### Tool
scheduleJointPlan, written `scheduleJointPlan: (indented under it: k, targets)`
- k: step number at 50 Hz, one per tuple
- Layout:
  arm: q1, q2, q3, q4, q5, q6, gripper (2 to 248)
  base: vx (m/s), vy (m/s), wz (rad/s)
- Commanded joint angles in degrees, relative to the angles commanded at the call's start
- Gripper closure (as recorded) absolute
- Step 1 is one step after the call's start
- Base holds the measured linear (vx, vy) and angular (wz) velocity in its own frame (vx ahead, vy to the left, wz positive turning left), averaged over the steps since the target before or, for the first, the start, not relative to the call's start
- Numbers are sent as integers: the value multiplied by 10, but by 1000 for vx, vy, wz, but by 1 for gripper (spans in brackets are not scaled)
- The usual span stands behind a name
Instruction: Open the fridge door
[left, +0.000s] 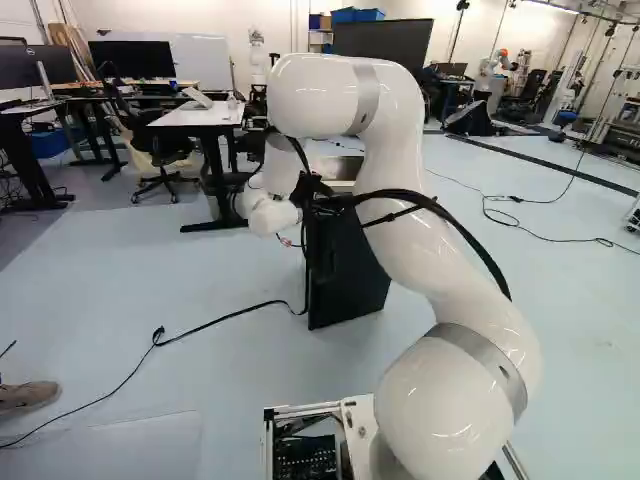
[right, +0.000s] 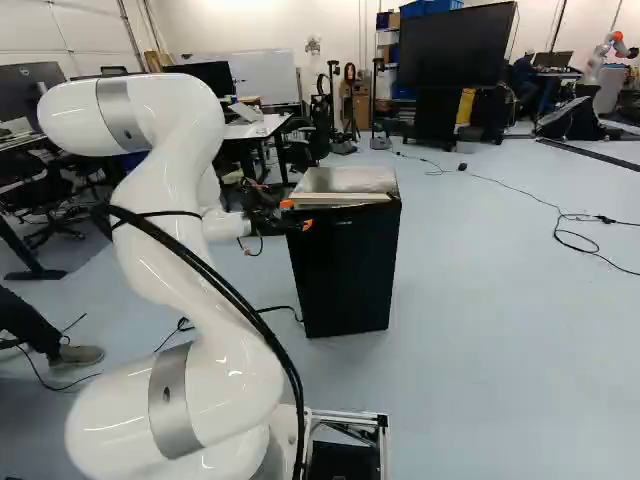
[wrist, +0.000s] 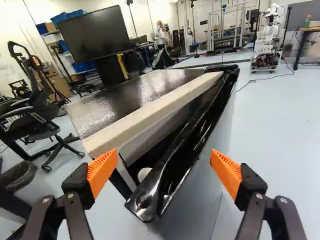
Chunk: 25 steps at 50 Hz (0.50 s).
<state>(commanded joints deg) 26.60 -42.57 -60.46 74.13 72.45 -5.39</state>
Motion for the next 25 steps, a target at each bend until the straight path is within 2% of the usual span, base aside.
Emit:
scheduleJointPlan:
  k: [25]
  targets:
    - [6, 11, 20, 21, 12, 0, 3, 0, 0, 0]
